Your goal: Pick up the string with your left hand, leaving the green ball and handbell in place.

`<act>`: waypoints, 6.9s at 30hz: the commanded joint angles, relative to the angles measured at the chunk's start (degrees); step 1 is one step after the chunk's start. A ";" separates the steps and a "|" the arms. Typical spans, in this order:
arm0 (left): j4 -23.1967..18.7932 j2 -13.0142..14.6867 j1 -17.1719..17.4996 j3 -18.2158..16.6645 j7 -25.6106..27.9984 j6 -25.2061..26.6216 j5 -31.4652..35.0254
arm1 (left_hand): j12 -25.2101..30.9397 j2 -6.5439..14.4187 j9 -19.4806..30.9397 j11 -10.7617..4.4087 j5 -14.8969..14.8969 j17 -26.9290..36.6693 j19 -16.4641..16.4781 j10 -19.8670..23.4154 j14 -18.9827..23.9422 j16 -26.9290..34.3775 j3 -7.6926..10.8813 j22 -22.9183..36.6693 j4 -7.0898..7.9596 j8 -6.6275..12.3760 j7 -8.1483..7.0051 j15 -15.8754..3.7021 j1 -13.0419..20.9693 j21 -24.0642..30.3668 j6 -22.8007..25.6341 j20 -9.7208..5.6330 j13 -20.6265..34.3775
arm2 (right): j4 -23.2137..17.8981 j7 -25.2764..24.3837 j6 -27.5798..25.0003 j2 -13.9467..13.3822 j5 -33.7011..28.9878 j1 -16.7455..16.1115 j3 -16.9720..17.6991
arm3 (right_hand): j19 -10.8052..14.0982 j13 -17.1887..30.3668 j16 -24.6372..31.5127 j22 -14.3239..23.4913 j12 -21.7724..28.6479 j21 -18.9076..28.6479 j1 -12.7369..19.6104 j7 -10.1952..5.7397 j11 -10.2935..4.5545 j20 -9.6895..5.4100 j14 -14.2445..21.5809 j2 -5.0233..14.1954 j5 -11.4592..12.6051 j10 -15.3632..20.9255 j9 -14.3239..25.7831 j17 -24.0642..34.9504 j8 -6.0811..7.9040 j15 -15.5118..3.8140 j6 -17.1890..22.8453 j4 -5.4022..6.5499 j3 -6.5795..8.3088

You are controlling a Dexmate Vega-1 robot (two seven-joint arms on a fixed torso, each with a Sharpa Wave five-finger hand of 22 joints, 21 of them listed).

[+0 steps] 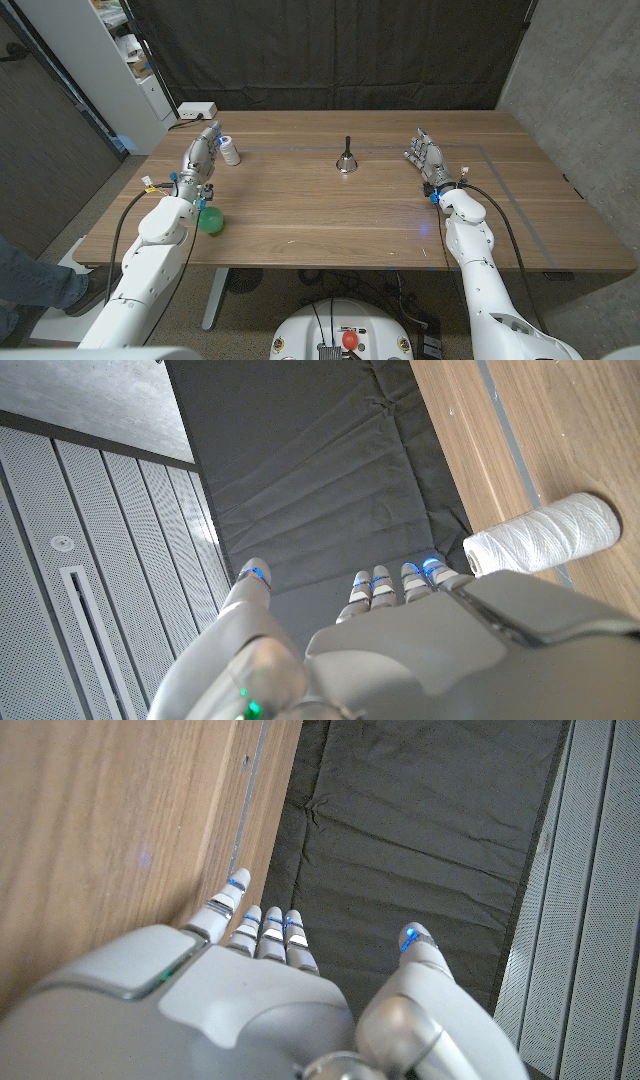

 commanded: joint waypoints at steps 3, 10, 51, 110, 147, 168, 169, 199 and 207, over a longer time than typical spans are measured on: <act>-0.73 0.28 1.31 -2.01 0.18 -0.44 -0.30 | 0.35 -0.09 0.25 -0.09 -0.33 0.31 -0.36 0.38 0.35 0.08 0.09 0.24 -0.43 0.15 0.20 0.18 0.69 -0.11 0.65 0.31 0.04 | 0.95 -0.39 0.38 0.17 -0.05 0.62 0.00 | 0.33 0.29 0.23 0.26 -0.05 -0.25 0.01 0.19 0.15 -0.15 0.07 0.38 0.17 0.09 0.21 0.09 0.16 0.32 0.63 0.05 -0.14; -1.01 0.23 2.33 -3.24 0.52 -0.92 -0.31 | 0.35 -0.14 0.25 -0.05 -0.35 0.32 -0.37 0.40 0.39 0.08 0.06 0.24 -0.51 0.13 0.16 0.14 0.80 -0.14 0.71 0.51 -0.01 | 1.44 -0.51 0.51 0.17 -0.07 0.98 0.09 | 0.33 0.29 0.24 0.27 -0.06 -0.31 0.02 0.19 0.10 -0.15 0.10 0.39 0.20 0.09 0.21 0.05 0.16 0.37 0.66 0.02 -0.17; -3.36 1.26 6.78 -8.38 3.74 2.16 1.88 | 0.50 -0.48 0.26 -0.49 -0.38 0.34 -0.16 1.02 1.19 0.21 -0.12 0.27 -0.81 0.22 -0.15 -0.02 1.38 -0.17 1.63 1.08 -0.17 | 3.59 0.45 2.36 -0.62 -0.02 3.05 0.25 | 0.76 0.30 0.32 0.27 -0.04 -0.53 0.02 0.18 0.06 -0.35 0.24 0.44 0.37 0.27 0.22 -0.16 0.06 0.09 0.68 -0.08 -0.39; 0.75 3.81 5.02 -8.93 8.65 4.07 8.15 | 0.81 -1.51 0.38 -0.47 0.14 0.45 0.40 1.90 2.20 0.32 0.06 0.30 -2.01 -0.17 -0.04 0.53 4.18 -0.11 0.41 2.96 -0.01 | 0.92 -1.07 2.43 0.15 -1.48 1.72 -1.20 | 1.02 0.31 0.45 0.27 0.01 -0.87 0.02 0.14 0.16 -0.17 0.62 0.53 0.61 0.68 0.22 -0.41 0.05 0.15 0.94 -0.22 -0.70; -3.67 7.54 5.41 -6.63 15.40 14.49 17.66 | 0.90 -3.52 0.52 -0.13 1.17 0.58 0.88 1.67 2.22 0.24 0.07 0.26 -2.71 0.26 0.43 1.55 8.00 -0.14 -0.35 4.57 0.36 | 0.98 -1.77 2.48 0.89 -2.23 1.43 -1.87 | 1.02 0.31 0.50 0.28 0.04 -1.08 0.02 0.22 0.24 -0.09 0.79 0.54 0.79 0.97 0.22 -0.55 0.12 0.25 1.33 -0.33 -0.95; -6.23 9.84 3.51 -2.30 16.96 21.16 22.56 | 0.76 -4.78 0.55 0.30 1.63 0.59 0.64 1.09 1.30 -0.10 -0.12 0.27 -2.68 0.43 0.57 1.56 9.93 -0.32 -0.46 4.45 0.48 | 1.06 -1.23 3.24 0.98 -1.35 0.92 -1.59 | 0.91 0.28 0.55 0.28 0.17 -1.20 0.09 0.00 0.02 -0.14 1.07 0.50 0.91 1.54 0.21 -0.68 0.25 -0.09 1.88 -0.46 -1.11; -6.81 10.06 3.53 -1.86 17.81 22.00 23.71 | 0.73 -4.85 0.55 0.22 1.65 0.59 0.53 1.01 1.27 -0.10 -0.13 0.27 -2.68 0.44 0.57 1.58 10.05 -0.36 -0.45 4.58 0.48 | 1.19 -1.16 3.32 1.02 -1.22 0.93 -1.57 | 0.90 0.28 0.56 0.28 0.17 -1.21 0.09 -0.03 -0.02 -0.16 1.10 0.50 0.92 1.54 0.21 -0.69 0.25 -0.10 1.90 -0.46 -1.12; -7.68 12.02 2.41 2.21 20.86 28.35 30.11 | 0.97 -5.81 0.57 -0.02 2.05 0.57 0.69 1.34 1.48 0.07 -0.25 0.30 -2.49 0.80 0.49 1.22 12.17 -0.31 0.35 5.22 0.56 | 0.70 -0.50 2.96 0.49 -0.87 1.04 -1.56 | 0.90 0.26 0.55 0.29 0.08 -1.27 -0.02 -0.08 0.01 -0.20 1.24 0.49 1.04 1.70 0.21 -0.81 0.14 0.03 1.93 -0.49 -1.39; -7.11 13.00 1.01 4.28 21.34 30.49 32.11 | 0.99 -5.96 0.57 -0.08 2.12 0.56 0.64 1.36 1.53 0.10 -0.27 0.31 -2.43 0.80 0.45 1.13 12.56 -0.33 0.38 5.26 0.57 | 0.29 -0.75 2.78 0.54 -0.87 0.88 -1.44 | 0.90 0.26 0.51 0.29 0.06 -1.28 -0.05 -0.13 0.02 -0.14 1.18 0.49 1.07 1.73 0.21 -0.82 0.12 0.11 1.95 -0.49 -1.44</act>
